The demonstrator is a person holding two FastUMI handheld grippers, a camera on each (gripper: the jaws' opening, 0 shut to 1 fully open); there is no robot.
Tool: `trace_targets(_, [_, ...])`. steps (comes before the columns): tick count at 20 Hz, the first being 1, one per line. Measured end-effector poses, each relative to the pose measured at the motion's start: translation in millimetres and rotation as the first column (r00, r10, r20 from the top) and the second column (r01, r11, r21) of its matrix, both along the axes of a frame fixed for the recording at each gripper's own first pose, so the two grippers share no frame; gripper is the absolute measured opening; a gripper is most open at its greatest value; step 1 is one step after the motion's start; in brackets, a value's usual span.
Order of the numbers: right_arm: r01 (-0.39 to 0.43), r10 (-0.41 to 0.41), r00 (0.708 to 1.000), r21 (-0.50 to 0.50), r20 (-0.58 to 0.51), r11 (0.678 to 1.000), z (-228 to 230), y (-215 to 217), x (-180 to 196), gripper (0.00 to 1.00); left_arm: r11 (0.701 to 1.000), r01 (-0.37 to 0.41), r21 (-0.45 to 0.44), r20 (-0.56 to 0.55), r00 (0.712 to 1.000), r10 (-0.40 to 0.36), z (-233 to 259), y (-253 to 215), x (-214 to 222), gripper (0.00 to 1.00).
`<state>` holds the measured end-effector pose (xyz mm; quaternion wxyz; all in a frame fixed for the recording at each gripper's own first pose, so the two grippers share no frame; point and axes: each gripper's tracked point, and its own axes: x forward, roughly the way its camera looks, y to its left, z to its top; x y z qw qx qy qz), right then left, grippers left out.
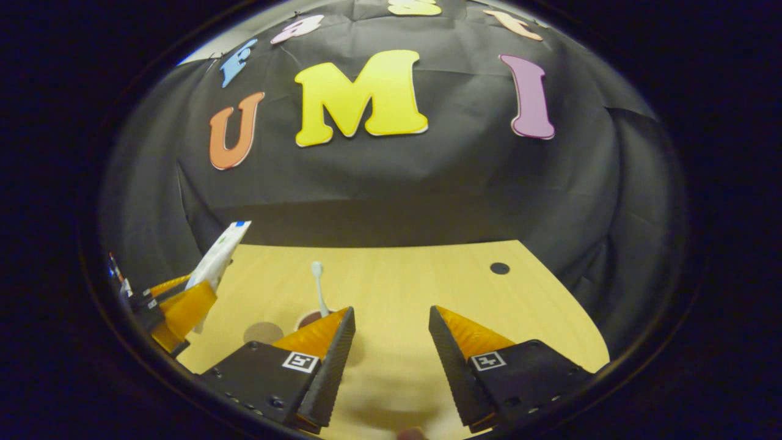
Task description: Put the toothbrush and toothpaste on the desktop into the cup, then pick up the cup and place it on the coaster on the desktop.
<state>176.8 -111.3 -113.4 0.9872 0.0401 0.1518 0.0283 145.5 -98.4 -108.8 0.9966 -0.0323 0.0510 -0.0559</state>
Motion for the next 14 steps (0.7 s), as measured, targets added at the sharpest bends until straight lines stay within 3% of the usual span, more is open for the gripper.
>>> trace_targets(1, [0.009,-0.010,0.999,-0.013,-0.032,1.000,-12.9,-11.2,-11.1,0.72,1.000,0.016,-0.001,0.016,1.000,-0.016,-6.5,-10.8,10.2,0.34])
trace_targets(6, [0.045,-0.049,0.985,-0.025,-0.165,0.999,-75.9,-45.0,-50.7,0.75,0.997,0.078,0.012,0.083,0.993,-0.079,-29.8,-57.2,46.6,0.34])
trace_targets(7, [0.048,-0.052,0.982,-0.025,-0.184,0.999,-86.6,-47.9,-56.5,0.72,0.997,0.081,0.016,0.097,0.992,-0.082,-31.6,-60.9,51.5,0.34])
trace_targets(14, [0.062,-0.062,0.967,-0.009,-0.246,0.998,-122.3,-56.5,-75.1,0.75,0.997,0.066,0.030,0.175,0.982,-0.070,-38.6,-72.3,70.6,0.34])
